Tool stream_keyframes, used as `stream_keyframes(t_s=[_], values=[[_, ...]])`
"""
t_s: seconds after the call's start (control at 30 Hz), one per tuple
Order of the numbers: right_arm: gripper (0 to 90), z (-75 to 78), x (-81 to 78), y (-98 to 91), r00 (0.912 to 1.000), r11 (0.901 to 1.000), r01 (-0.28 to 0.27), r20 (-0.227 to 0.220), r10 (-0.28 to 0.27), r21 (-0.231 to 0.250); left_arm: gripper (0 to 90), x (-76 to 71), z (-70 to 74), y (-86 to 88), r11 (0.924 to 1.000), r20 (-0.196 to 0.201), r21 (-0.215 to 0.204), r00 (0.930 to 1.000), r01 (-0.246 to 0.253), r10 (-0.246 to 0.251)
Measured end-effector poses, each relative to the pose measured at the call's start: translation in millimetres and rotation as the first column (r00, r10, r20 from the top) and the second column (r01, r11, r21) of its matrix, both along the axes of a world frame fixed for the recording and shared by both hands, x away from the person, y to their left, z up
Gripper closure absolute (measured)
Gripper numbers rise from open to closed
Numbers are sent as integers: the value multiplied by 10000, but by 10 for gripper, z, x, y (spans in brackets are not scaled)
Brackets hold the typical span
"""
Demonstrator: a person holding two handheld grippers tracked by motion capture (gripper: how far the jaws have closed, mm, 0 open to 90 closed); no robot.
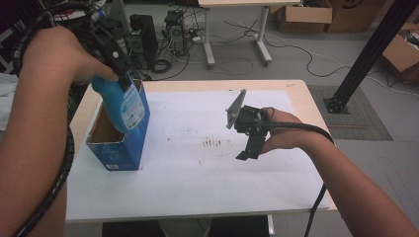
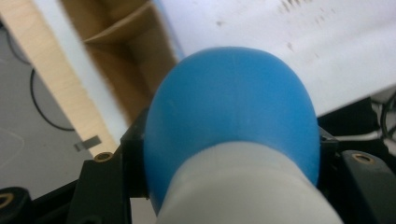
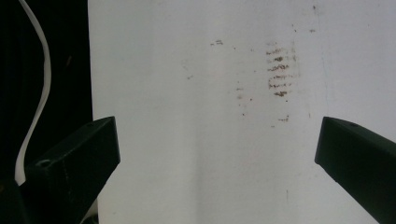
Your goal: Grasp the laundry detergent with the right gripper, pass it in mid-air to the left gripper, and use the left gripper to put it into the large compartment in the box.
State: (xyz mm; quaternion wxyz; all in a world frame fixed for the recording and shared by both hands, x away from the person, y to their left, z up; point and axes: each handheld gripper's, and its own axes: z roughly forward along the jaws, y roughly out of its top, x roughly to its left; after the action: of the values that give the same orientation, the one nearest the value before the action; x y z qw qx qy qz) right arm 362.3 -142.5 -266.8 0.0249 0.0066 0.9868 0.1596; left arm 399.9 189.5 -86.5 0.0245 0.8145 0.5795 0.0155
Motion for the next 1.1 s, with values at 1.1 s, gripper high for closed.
stream_keyframes(t_s=[1.1], values=[[0, -150, 48, -23, 9987, 9994, 68, -494, -86, -353, 385, 296, -1069, 609, 9846, -209, -20, 9844, -1746, 1745]])
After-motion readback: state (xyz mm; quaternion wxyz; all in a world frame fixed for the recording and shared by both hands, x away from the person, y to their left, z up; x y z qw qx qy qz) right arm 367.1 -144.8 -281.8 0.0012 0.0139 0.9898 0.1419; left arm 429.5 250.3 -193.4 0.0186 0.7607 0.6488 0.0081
